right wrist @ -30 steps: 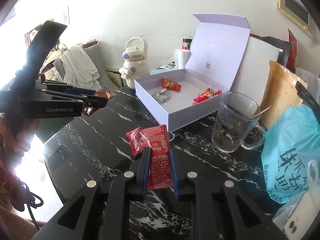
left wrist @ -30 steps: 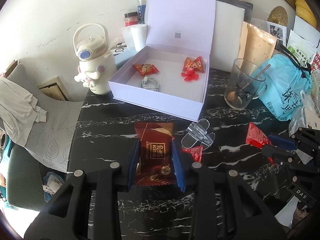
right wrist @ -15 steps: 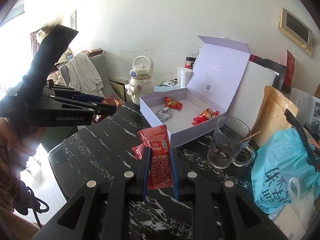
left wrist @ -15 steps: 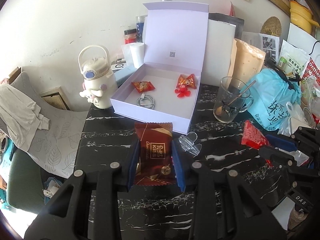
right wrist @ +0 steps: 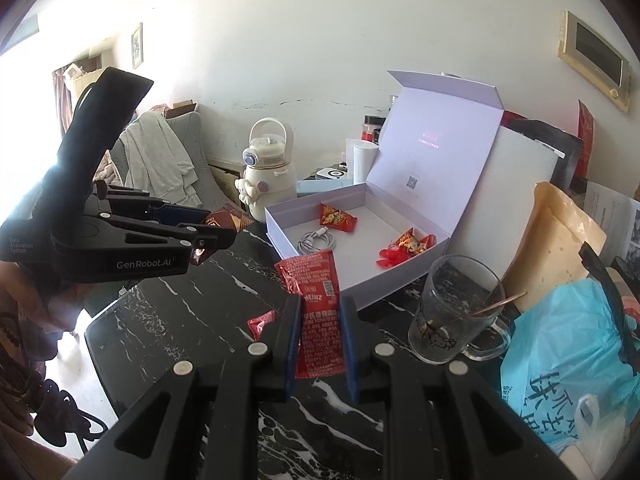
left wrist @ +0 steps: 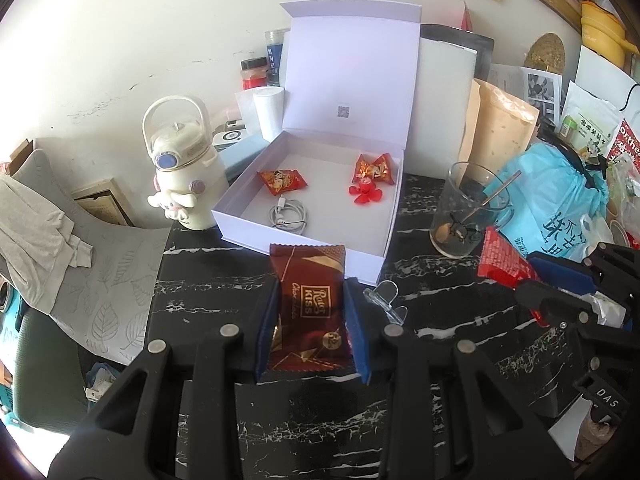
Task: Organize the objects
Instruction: 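Carry the chocolate packet with left tool while right carries ketchup sachet toward box, then lower both held packets into the lavender box and open both grippers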
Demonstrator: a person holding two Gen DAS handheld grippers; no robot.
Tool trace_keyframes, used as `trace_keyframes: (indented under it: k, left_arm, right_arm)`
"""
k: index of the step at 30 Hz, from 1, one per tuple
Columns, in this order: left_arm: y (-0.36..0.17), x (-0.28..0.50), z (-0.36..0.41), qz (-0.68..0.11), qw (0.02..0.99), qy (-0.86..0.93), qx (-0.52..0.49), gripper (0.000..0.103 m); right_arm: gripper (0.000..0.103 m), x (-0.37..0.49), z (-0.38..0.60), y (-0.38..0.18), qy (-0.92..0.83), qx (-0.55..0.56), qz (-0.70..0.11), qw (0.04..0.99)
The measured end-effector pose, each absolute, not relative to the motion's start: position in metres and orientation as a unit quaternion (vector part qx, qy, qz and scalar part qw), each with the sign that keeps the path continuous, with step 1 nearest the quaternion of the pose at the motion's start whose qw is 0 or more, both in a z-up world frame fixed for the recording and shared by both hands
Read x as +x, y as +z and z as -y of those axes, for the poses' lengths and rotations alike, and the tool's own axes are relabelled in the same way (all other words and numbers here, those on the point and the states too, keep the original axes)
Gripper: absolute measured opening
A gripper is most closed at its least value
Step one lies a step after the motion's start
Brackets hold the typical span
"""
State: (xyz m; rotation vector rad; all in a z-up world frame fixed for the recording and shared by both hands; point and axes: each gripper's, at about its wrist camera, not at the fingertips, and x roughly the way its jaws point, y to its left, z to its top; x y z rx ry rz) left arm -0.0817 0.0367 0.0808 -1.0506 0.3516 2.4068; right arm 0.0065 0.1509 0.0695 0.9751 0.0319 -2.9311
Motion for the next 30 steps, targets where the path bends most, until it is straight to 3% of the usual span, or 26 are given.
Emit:
trace_keyframes:
  k: [30]
  left_arm:
    - [0.039, -0.213, -0.081, -0.145, 0.246, 0.862, -0.419, 0.031]
  right_arm:
    - [0.018, -0.133, -0.198, 0.056, -0.94, 0.34, 0.005, 0.006]
